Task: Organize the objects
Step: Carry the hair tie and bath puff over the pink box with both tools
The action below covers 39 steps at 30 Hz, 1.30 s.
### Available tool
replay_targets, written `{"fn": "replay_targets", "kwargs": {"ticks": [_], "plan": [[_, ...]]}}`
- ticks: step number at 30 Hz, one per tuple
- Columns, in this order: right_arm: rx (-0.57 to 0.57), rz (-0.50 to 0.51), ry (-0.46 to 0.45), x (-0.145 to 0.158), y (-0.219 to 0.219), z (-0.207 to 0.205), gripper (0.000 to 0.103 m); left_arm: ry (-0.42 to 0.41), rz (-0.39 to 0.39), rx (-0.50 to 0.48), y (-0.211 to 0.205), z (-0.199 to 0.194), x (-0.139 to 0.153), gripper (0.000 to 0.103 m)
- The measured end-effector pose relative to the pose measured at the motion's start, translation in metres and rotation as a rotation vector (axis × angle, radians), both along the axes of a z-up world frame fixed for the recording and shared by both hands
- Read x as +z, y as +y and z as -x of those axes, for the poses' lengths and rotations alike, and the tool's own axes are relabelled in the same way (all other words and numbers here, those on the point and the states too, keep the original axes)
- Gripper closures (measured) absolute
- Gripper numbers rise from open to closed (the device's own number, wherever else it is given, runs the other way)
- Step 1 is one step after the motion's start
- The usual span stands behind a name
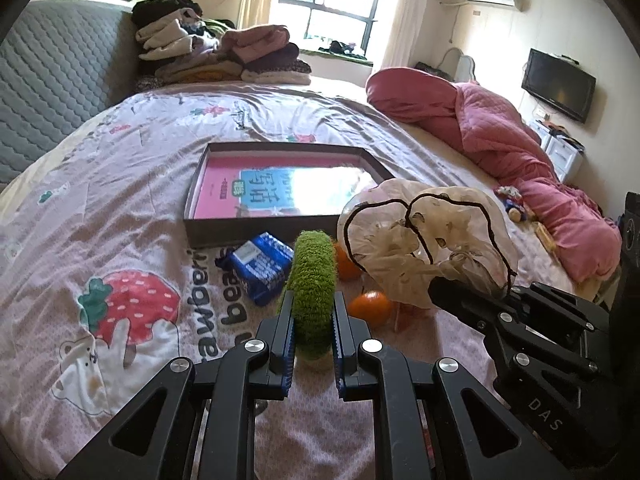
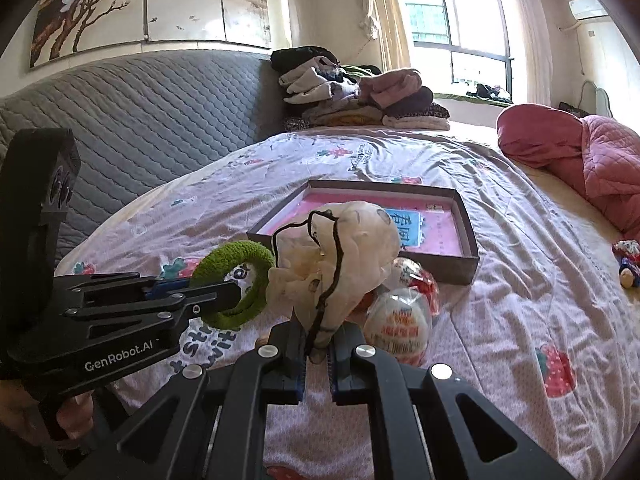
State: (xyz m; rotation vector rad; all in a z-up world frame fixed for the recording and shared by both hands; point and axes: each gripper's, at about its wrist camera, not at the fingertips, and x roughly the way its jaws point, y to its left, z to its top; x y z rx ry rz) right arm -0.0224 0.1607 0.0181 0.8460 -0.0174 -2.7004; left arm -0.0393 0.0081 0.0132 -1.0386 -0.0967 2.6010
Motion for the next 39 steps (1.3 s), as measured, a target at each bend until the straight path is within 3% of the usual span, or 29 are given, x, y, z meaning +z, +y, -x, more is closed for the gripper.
{"fn": "replay_targets", "kwargs": {"ticks": [10,20,39], "plan": [[0.006,-0.013,0.027,0.012,0.003,0.013,0.095,0.015,-0.021,0.030,-0.004,0.014,0.016,0.088],[-0.010,-0.013,0.051,0.022,0.004,0.036,0.095,0.025,0.010,0.044,0.002,0.031,0.027,0.088],[-0.074,-0.065,0.086,0.038,0.011,0.096,0.095,0.077,0.002,0.067,0.002,0.102,0.066,0.088]]}}
